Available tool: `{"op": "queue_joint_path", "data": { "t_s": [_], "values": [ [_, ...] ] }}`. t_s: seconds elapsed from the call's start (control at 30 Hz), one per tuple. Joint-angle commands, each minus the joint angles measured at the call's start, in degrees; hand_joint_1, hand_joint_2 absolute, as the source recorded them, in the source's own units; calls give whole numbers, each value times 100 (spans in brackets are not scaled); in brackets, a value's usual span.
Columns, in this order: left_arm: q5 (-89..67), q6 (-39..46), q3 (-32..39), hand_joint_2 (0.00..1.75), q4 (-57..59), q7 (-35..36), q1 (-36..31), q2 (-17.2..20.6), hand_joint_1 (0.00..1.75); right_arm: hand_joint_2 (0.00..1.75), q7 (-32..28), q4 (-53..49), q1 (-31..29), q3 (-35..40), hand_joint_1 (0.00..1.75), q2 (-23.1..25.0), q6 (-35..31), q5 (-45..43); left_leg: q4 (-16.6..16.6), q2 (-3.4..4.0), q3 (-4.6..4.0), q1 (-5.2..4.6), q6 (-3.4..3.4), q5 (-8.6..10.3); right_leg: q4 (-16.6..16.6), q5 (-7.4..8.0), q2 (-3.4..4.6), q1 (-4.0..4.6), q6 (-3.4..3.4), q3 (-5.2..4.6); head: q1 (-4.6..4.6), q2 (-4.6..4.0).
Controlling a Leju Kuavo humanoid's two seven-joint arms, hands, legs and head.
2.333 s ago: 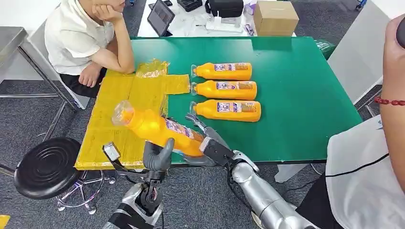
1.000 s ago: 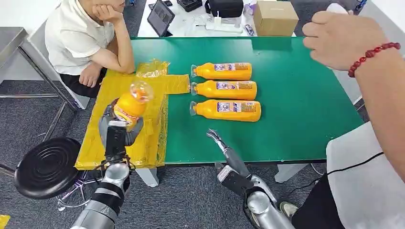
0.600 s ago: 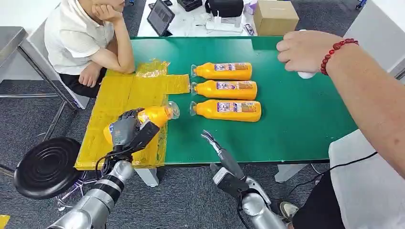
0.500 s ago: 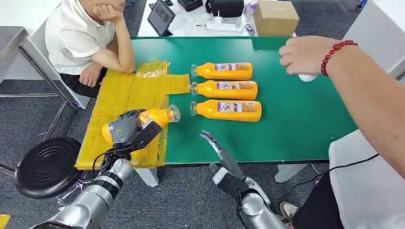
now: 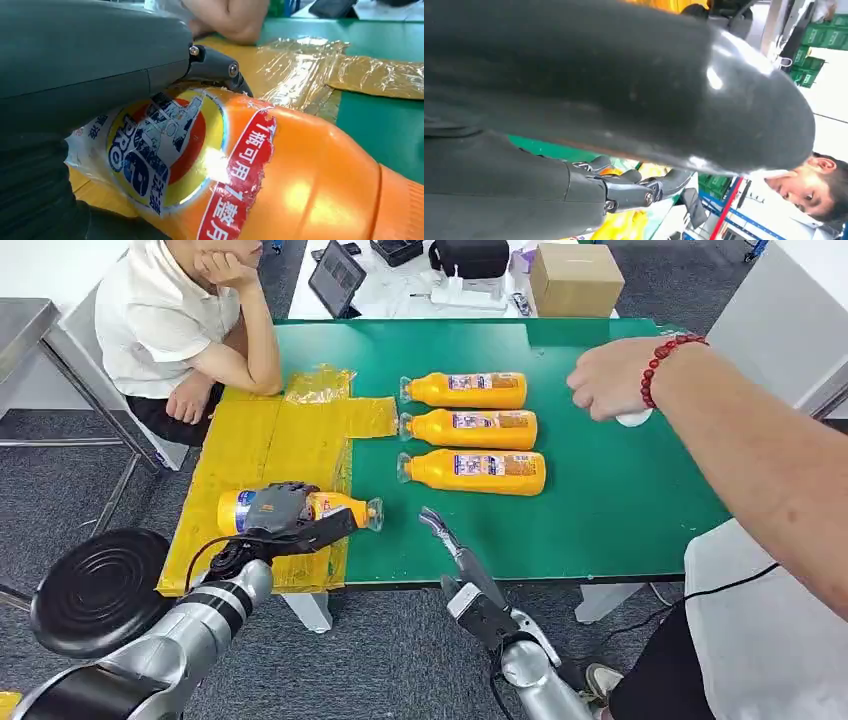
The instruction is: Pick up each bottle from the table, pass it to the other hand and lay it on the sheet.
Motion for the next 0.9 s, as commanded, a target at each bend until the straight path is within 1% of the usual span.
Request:
{"op": "queue_joint_path", "data": {
  "t_s": [0.03,0.07,0.13,0.17,0.2,0.43,0.47,0.57,0.6,0.73,0.8,0.83,0.87,0.9],
  "values": [
    [396,-394,453,175,620,76,20,47,5,0,48,502,-225,-113,0,97,-6,-2,-12,30,36,4,-11,-9,-11,0,23,6,-14,27,-2,0],
    [452,-458,529,175,631,73,8,40,0,0,40,574,-245,-116,0,110,-42,8,-10,22,28,1,-7,-5,-8,1,18,2,-9,21,0,0],
    [624,-624,706,175,618,1,32,17,0,0,31,575,-220,-125,0,115,-69,8,-12,32,39,4,-12,-10,-11,-1,25,6,-15,30,-2,0],
    [963,-839,1019,175,595,-82,65,-24,0,0,21,540,-193,-123,0,108,-87,11,-7,26,29,7,-10,-9,-9,0,19,8,-12,22,0,0],
    [1051,-928,1092,175,582,-147,78,-26,0,0,15,531,-188,-115,0,104,-93,14,-12,16,31,-1,-7,-4,-8,-2,10,0,-9,24,4,0],
    [1220,-1167,1199,175,558,-397,81,13,0,0,-12,642,-264,-95,0,89,-128,-28,-15,33,53,3,-14,-9,-13,1,24,5,-17,40,-2,0],
    [1206,-1133,1179,175,546,-451,71,14,0,0,-21,707,-292,-114,0,93,-135,-49,-13,22,46,1,-9,-5,-11,1,15,2,-10,37,0,0],
    [1126,-1013,1095,175,488,-534,74,12,0,0,-31,748,-296,-117,0,82,-141,-52,-16,26,56,3,-11,-6,-15,1,17,4,-14,47,0,0],
    [1144,-844,1094,175,381,-734,109,-7,0,0,-39,735,-273,-129,0,79,-145,-60,-12,22,53,0,-9,-6,-11,0,15,1,-11,44,-2,0],
    [1177,-768,1099,175,286,-827,132,-41,0,0,-46,703,-239,-139,0,69,-151,-65,-8,13,46,1,-6,-5,-8,-1,7,1,-8,41,0,0],
    [1291,-547,1122,175,79,-1165,209,-76,0,0,-56,677,-210,-152,0,59,-165,-69,-12,14,50,0,-8,-4,-9,-2,8,1,-10,44,-2,0],
    [1312,-205,1029,175,-181,-1616,319,-81,0,0,-85,679,-208,-164,0,45,-181,-81,-6,8,40,-1,-4,-3,-5,-1,4,-1,-6,36,0,0],
    [1459,-130,1088,175,-330,-1736,390,-104,0,0,-96,683,-205,-171,0,39,-182,-89,-12,16,53,4,-11,-7,-12,-3,7,6,-15,48,0,0],
    [1667,-25,1162,175,-610,-1813,521,-147,0,0,-108,657,-179,-193,0,41,-200,-93,-8,11,45,0,-7,-5,-7,-3,5,0,-10,40,0,0]
  ]
}}
